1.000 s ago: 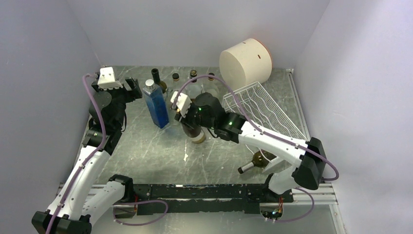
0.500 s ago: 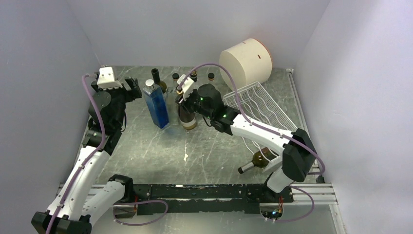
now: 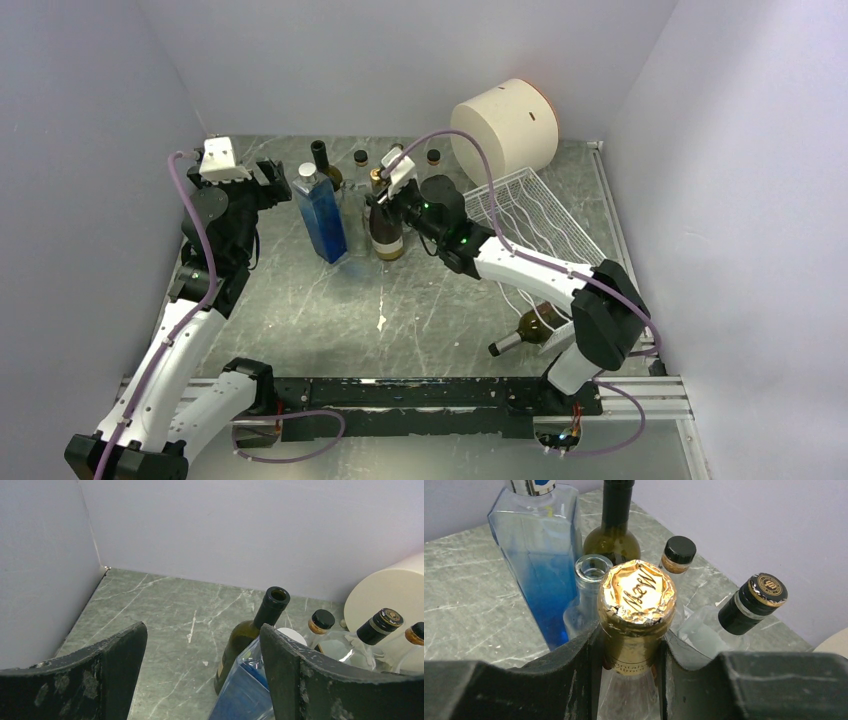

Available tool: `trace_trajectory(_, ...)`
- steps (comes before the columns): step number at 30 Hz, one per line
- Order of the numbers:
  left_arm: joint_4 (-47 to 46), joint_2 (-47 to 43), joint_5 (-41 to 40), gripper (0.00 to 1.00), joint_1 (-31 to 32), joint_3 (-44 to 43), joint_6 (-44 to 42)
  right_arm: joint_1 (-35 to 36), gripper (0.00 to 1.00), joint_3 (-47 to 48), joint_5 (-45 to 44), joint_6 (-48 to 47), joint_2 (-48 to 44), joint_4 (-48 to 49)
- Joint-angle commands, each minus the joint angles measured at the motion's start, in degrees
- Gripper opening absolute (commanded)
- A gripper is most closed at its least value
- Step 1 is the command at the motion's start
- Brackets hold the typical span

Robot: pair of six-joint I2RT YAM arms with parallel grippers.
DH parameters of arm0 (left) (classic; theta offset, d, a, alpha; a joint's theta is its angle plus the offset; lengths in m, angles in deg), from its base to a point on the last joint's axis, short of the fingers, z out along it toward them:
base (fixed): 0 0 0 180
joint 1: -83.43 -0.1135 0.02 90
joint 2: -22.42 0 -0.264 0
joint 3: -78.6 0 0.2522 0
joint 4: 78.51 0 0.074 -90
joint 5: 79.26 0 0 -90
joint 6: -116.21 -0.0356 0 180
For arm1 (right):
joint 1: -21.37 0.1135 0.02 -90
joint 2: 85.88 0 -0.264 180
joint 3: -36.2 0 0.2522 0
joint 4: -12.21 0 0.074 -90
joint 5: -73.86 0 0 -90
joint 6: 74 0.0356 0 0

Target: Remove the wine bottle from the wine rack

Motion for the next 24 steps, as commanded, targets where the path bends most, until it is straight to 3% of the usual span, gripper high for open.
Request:
trace_trajectory(1, -0.5, -0.1, 1.3, 0.86, 0.0, -1.9, 0.2, -1.4, 0.00, 0.4, -0.6, -0.6, -1.8, 17.8)
trace_trajectory(12, -0.3, 0.4, 1.2, 0.86, -0.6, -2.2, 0.4, -2.5, 0.00, -2.0, 1.7, 1.2, -2.6, 17.7)
trace_trajectory(24, -0.3, 0.2, 1.6, 0.86, -0.9, -2.1, 0.7, -2.6, 0.70, 0.0, 1.5, -0.4, -2.7, 10.9)
